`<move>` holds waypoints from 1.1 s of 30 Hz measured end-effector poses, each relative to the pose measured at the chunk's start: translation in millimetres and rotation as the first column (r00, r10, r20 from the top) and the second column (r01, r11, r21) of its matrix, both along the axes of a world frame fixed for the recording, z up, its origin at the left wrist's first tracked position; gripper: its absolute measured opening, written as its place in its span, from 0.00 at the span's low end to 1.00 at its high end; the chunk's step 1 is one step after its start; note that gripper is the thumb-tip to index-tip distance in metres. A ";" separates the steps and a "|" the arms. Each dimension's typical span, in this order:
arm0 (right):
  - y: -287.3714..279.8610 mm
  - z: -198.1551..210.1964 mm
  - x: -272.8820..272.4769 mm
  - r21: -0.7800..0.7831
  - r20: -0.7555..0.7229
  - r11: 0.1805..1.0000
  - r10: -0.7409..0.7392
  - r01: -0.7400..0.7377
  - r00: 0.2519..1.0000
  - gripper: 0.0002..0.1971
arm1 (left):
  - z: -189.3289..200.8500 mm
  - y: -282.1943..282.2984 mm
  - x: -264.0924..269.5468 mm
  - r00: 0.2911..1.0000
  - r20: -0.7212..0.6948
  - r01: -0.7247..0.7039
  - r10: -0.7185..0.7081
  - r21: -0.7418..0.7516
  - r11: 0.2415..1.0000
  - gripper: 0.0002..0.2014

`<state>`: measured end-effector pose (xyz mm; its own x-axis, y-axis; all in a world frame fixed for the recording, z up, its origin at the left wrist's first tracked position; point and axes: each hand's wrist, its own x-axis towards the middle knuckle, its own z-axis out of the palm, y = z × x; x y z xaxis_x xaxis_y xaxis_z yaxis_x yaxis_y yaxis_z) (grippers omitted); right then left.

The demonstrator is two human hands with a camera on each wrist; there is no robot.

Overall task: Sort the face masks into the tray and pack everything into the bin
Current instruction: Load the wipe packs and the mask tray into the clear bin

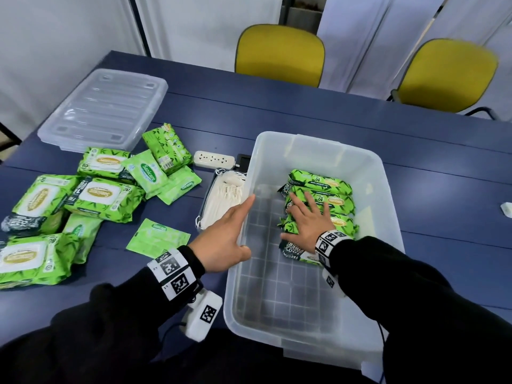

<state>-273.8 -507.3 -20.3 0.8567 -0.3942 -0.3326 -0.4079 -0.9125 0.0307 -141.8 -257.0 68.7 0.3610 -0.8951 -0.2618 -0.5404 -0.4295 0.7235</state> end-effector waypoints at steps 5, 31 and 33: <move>7.0 15.0 7.4 0.148 0.022 0.983 -0.110 0.106 0.994 0.53 | -4.0 -0.5 0.0 1.000 -0.008 -0.017 0.016 -0.039 0.999 0.54; 337.6 129.6 190.5 0.863 0.389 0.465 -0.365 -0.197 0.845 0.12 | -89.6 370.2 239.0 0.782 0.466 -0.577 0.414 0.289 0.764 0.49; 354.9 98.7 216.7 0.861 0.339 0.493 -0.373 -0.125 0.864 0.10 | -102.5 381.0 255.3 0.830 0.486 -0.486 0.274 0.387 0.784 0.54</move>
